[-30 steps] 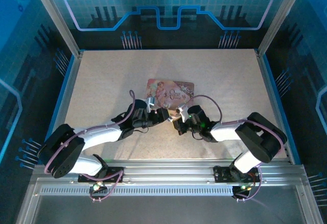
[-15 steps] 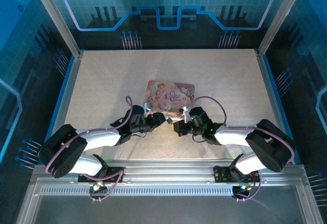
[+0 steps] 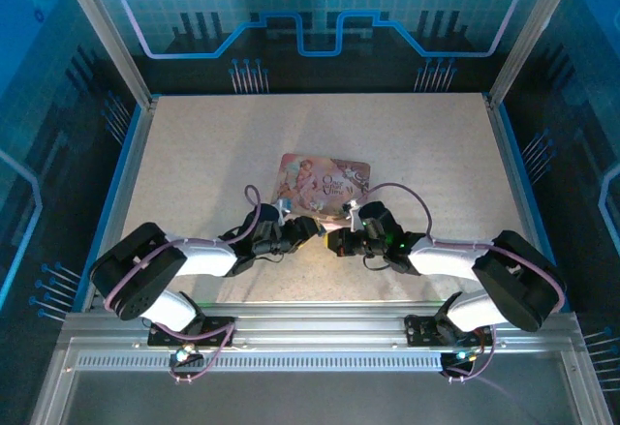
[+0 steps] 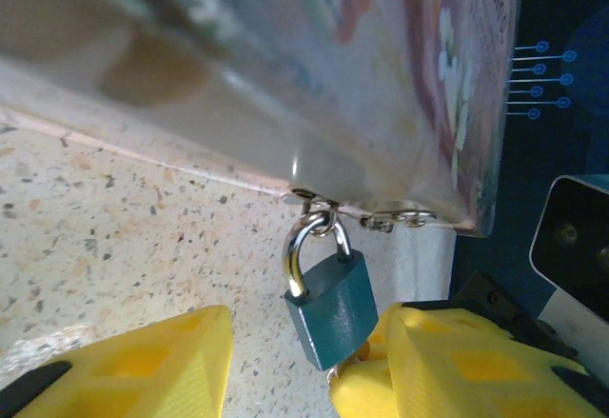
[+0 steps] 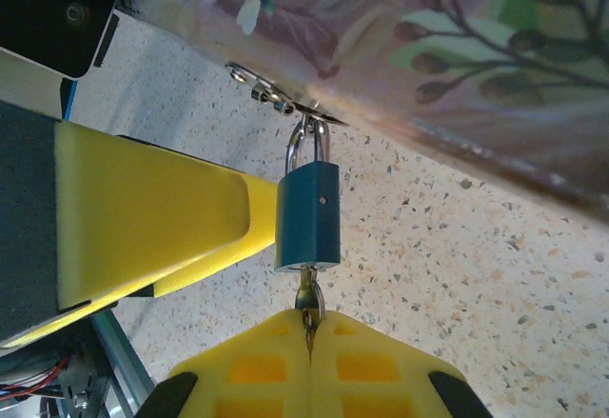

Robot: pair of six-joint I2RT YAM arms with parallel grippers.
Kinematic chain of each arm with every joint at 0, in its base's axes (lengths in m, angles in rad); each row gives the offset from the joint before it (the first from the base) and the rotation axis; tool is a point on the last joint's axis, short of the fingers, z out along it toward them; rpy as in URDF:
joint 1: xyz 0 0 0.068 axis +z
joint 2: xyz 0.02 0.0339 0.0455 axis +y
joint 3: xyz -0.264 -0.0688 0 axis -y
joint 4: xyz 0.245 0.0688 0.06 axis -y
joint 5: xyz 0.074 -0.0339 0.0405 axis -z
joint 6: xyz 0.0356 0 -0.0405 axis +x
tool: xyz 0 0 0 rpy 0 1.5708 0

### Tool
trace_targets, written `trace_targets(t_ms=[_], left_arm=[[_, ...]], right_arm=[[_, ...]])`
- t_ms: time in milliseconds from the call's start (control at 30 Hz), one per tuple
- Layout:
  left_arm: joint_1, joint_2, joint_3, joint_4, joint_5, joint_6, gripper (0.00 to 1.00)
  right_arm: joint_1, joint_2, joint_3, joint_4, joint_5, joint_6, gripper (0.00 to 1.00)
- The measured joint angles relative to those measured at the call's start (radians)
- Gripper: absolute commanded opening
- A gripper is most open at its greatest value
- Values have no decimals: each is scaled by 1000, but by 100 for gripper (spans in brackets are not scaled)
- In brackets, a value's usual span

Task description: Unlock a padlock with a key

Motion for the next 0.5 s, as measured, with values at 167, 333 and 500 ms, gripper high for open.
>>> trace_targets(t_ms=[167,333,500], left_arm=[[-3,39,0,72,0,-14,41],[-8,69,4,123,0,-28,37],[-13,101,11,167,-1,-35,33]], right_arm=[[0,-15,4,-19,0,33,3],[0,-15,12,-29,0,64,3],[0,-15,14,-27,0,94,3]])
